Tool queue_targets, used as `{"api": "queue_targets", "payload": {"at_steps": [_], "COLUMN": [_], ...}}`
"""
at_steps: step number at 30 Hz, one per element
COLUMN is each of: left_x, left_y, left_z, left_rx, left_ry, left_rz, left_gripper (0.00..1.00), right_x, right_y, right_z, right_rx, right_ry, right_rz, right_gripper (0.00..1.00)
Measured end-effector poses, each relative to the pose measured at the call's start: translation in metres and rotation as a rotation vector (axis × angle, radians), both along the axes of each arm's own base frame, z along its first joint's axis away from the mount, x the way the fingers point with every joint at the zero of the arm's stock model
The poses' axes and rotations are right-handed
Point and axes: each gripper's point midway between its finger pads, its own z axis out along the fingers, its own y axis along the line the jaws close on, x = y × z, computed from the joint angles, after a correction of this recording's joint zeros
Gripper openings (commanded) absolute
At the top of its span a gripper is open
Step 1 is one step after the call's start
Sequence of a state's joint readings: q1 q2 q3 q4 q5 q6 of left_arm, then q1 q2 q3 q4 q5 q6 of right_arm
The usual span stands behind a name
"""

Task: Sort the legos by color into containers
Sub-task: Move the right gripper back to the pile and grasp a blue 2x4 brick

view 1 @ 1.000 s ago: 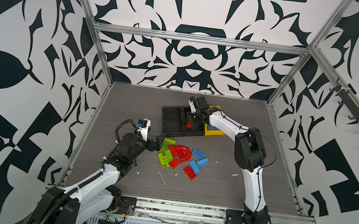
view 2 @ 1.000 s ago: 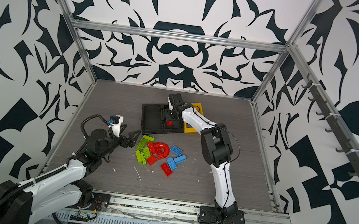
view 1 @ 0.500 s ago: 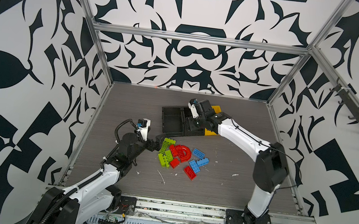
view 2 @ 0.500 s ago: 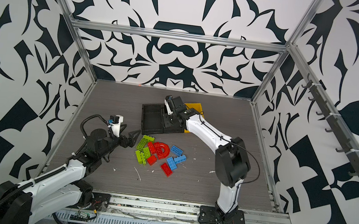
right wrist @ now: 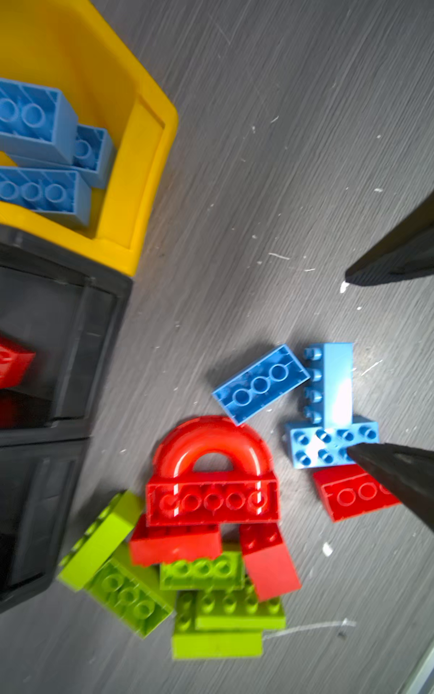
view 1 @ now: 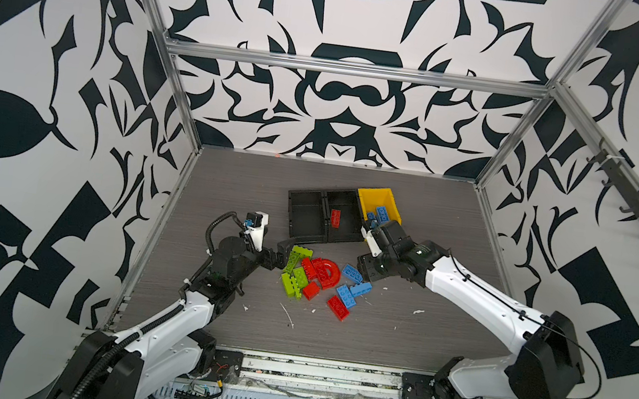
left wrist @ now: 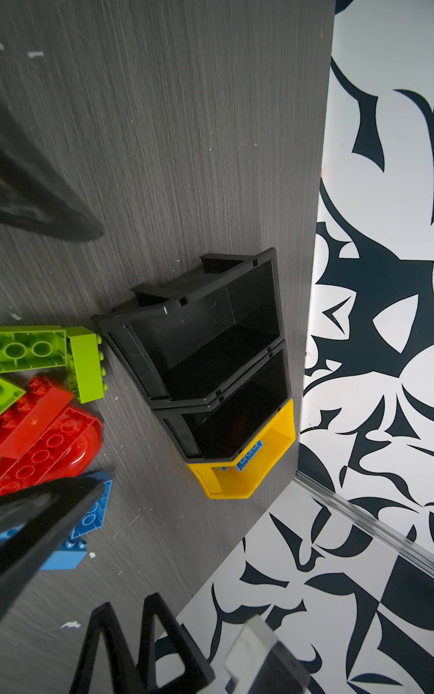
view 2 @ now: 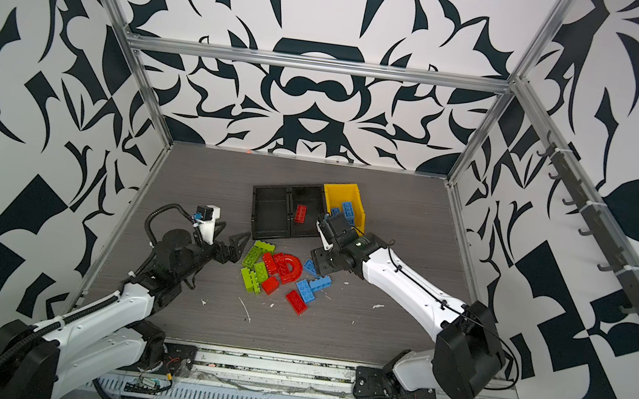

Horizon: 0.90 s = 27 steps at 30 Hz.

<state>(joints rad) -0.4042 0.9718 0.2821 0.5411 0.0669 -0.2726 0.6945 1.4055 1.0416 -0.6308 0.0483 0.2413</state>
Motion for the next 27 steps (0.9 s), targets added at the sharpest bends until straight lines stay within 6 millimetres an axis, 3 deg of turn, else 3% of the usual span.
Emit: {"api": "queue_targets", "payload": {"at_steps": [7, 15, 27], "left_x": [0.000, 0.001, 0.001], "left_y": [0.000, 0.000, -0.001], "left_z": [-0.001, -0.003, -0.007], "left_rx": [0.002, 0.004, 0.008], "left_ry": [0.004, 0.008, 0.021], "left_rz": [0.003, 0.002, -0.001], "left_gripper": [1.00, 1.00, 1.00], "right_x": [-0.008, -0.011, -0.014], "right_y": [0.003, 0.004, 0.007], "right_z": [-0.014, -0.049, -0.064], "right_rx": [-0.025, -0.106, -0.134], "right_ry": [0.032, 0.104, 0.136], "right_rz": [0.008, 0.015, 0.030], "right_gripper": [0.71, 0.73, 0.75]}}
